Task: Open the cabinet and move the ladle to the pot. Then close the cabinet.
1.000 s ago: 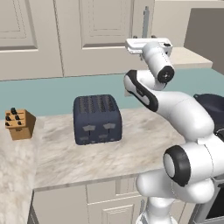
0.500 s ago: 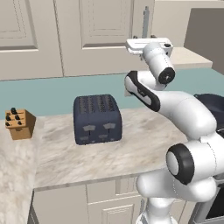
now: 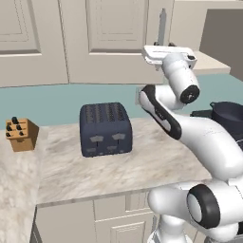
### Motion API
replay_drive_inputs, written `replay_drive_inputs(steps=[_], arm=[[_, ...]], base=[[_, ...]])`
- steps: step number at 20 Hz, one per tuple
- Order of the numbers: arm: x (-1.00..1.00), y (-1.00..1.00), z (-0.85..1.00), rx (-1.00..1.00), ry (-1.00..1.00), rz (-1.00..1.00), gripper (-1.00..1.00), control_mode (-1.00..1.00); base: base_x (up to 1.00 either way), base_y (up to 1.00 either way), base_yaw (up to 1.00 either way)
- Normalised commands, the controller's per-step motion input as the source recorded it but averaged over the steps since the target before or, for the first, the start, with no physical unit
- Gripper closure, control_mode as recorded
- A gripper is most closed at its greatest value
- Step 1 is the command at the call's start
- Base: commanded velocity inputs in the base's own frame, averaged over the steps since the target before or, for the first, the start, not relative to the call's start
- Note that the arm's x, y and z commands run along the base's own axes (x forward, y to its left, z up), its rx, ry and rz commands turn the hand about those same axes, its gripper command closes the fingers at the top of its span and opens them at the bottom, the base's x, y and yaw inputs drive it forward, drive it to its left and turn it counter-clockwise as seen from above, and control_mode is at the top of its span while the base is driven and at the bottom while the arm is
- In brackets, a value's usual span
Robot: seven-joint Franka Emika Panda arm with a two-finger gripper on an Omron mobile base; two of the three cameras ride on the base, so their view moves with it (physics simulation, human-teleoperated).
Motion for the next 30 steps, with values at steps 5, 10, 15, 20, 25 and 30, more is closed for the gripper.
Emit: replay_drive_inputs(steps=[5,10,15,20,25,30], arm=[[-0.96,0.69,0.00,0.15,0.06,-0.08,1.00,-1.00],[-1.00,1.00,0.00,0.08,0.04,-0.10,1.00,-1.00],[-1.00,0.74,0.20,0.03,0.02,-0.09,1.00,-1.00],[-0.30,-0.72,0.50,0.08,0.27,-0.22,-1.00,-1.00],[-0.14,-0.95,0.27,0.45,0.43,-0.05,-1.00,-1.00],[0.00,-0.77,0.00,0.80,0.20,0.05,-1.00,-1.00]], base=[[0.00,0.00,0.00],[0.00,0.00,0.00],[0.00,0.00,0.00],[0.00,0.00,0.00],[0.00,0.00,0.00],[0.00,0.00,0.00]])
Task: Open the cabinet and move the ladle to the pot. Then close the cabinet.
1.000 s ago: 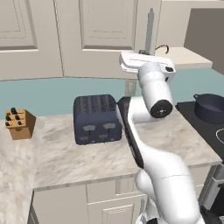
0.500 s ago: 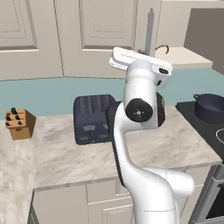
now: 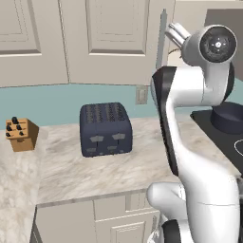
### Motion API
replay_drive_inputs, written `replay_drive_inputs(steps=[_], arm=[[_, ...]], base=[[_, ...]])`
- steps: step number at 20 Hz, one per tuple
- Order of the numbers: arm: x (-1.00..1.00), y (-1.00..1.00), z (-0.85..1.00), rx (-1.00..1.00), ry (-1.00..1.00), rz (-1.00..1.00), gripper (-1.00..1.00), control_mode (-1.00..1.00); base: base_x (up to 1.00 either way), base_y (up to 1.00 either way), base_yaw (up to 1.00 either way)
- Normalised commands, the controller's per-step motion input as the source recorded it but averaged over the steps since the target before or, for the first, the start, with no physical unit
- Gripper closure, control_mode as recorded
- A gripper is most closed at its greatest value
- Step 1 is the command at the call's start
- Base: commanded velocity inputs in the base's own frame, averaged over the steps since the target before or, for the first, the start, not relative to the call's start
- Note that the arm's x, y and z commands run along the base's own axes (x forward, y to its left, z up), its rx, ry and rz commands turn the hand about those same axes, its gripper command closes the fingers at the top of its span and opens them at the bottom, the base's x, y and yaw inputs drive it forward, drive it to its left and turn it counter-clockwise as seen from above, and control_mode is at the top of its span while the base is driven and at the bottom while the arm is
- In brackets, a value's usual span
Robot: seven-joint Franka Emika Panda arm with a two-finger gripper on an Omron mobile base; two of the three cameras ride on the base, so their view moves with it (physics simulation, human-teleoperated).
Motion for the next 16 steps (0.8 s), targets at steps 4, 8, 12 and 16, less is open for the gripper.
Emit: replay_drive_inputs(steps=[4,8,12,16], arm=[[0.00,-0.54,-0.12,0.89,0.02,0.14,-1.00,-1.00],[0.12,-0.18,-0.29,0.74,-0.07,0.20,-1.00,-1.00],[0.27,-0.06,-0.29,0.63,-0.17,0.27,-1.00,-1.00],[0.32,0.00,-0.53,0.49,-0.28,0.12,-1.00,-1.00]], base=[[0.00,0.00,0.00],[0.00,0.00,0.00],[0.00,0.00,0.00],[0.00,0.00,0.00]])
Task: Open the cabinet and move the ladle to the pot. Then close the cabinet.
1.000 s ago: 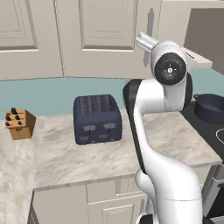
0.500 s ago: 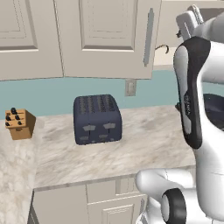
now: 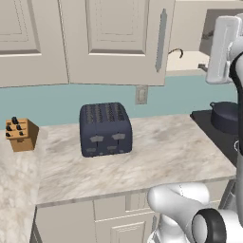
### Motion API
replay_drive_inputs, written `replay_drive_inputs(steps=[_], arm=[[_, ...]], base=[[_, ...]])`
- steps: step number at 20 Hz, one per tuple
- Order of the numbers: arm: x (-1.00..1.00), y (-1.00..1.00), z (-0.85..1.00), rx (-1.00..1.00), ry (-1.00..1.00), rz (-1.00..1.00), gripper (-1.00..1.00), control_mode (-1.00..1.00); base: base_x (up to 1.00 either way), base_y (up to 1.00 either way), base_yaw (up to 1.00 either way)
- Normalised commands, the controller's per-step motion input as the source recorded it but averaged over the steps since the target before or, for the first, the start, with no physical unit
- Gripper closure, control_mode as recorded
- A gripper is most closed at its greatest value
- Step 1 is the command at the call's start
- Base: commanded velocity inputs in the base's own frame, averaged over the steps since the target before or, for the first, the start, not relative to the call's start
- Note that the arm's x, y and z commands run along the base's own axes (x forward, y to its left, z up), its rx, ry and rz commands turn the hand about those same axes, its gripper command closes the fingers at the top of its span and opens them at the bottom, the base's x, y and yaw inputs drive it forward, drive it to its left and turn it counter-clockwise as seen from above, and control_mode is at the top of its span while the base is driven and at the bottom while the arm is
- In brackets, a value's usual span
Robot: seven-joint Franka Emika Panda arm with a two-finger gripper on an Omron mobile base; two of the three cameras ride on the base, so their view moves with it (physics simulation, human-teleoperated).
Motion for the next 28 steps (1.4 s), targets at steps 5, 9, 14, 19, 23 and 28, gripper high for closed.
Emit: replay_drive_inputs(steps=[5,9,14,19,23,28], arm=[[0.59,0.00,-0.20,0.20,-0.11,0.04,-1.00,-1.00],[0.62,0.00,0.00,0.00,-0.02,0.06,-1.00,-1.00],[0.58,-0.14,0.03,0.00,0.00,0.19,-1.00,-1.00],[0.39,-0.30,0.01,0.01,0.00,0.27,-1.00,-1.00],[0.33,-0.05,0.00,0.00,0.00,0.21,-1.00,-1.00],[0.17,0.00,0.00,0.00,-0.10,0.06,-1.00,-1.00]], base=[[0.00,0.00,0.00],[0.00,0.00,0.00],[0.00,0.00,0.00],[0.00,0.00,0.00],[0.00,0.00,0.00],[0.00,0.00,0.00]])
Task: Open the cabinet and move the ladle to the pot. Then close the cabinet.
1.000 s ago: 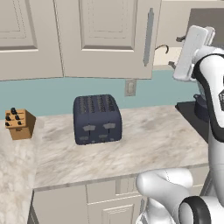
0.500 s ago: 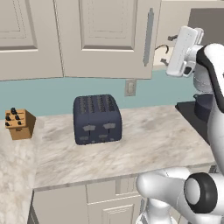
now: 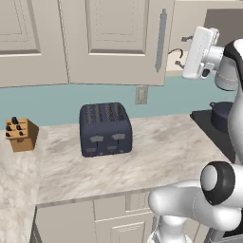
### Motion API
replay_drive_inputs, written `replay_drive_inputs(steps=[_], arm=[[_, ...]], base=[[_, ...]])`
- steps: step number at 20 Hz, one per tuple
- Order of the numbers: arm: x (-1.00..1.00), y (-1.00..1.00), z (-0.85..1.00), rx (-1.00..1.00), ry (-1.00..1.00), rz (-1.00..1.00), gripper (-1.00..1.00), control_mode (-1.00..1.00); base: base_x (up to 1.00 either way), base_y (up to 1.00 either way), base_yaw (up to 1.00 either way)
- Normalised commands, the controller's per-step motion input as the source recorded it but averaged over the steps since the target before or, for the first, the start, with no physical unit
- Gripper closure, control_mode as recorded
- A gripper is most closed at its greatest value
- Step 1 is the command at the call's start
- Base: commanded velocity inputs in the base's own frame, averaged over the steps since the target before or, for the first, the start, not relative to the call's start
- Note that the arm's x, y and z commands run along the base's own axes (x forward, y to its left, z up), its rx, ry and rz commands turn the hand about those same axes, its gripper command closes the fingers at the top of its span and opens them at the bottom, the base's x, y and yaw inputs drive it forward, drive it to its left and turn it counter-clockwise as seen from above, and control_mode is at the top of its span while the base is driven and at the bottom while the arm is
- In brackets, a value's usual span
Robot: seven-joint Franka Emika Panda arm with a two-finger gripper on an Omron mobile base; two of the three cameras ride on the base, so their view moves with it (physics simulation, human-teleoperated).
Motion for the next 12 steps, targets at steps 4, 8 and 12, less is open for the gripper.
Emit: replay_drive_inputs(steps=[4,8,12], arm=[[0.17,0.00,0.00,0.00,-0.14,0.01,-1.00,-1.00],[0.26,0.02,0.00,0.00,-0.09,0.01,-1.00,-1.00],[0.21,0.12,0.00,0.00,-0.08,0.00,-1.00,-1.00]], base=[[0.00,0.00,0.00],[0.00,0.00,0.00],[0.00,0.00,0.00]])
